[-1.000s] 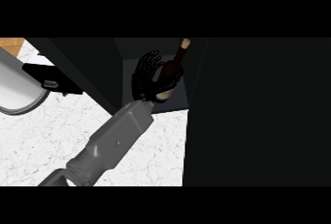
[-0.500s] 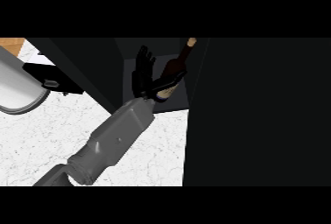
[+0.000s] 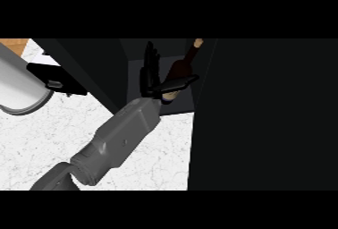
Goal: Pick up the wine, place it into the cabinet and close the cabinet
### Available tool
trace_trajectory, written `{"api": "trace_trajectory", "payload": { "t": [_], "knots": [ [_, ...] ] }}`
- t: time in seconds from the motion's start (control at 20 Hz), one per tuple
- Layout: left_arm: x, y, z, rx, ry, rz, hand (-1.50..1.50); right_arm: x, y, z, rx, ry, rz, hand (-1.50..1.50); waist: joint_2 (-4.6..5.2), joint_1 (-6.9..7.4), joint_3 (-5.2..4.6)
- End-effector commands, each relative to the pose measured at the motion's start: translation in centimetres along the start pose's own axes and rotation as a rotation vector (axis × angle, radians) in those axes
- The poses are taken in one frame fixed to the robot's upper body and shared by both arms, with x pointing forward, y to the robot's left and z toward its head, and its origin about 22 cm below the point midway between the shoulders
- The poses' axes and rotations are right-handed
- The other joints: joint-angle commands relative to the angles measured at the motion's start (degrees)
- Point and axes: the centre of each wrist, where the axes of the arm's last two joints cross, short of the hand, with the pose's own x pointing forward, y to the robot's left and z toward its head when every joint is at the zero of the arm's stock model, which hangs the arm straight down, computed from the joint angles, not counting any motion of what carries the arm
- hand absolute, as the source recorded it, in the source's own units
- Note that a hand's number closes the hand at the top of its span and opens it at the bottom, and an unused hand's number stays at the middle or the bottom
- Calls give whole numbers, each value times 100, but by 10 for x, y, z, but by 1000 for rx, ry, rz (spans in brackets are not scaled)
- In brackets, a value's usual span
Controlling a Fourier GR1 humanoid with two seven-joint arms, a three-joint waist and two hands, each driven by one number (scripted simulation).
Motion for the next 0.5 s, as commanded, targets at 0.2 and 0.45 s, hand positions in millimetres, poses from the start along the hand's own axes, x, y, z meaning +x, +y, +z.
{"api": "trace_trajectory", "payload": {
  "t": [0.2,0.45],
  "knots": [
    [5,-13,5,-8,-68,22,-150,4,0,-6,5,8,7,-150,-18,56,-2],
    [2,-17,16,-24,-66,44,-150,0,3,2,-15,20,1,-150,-62,173,1]
  ]
}}
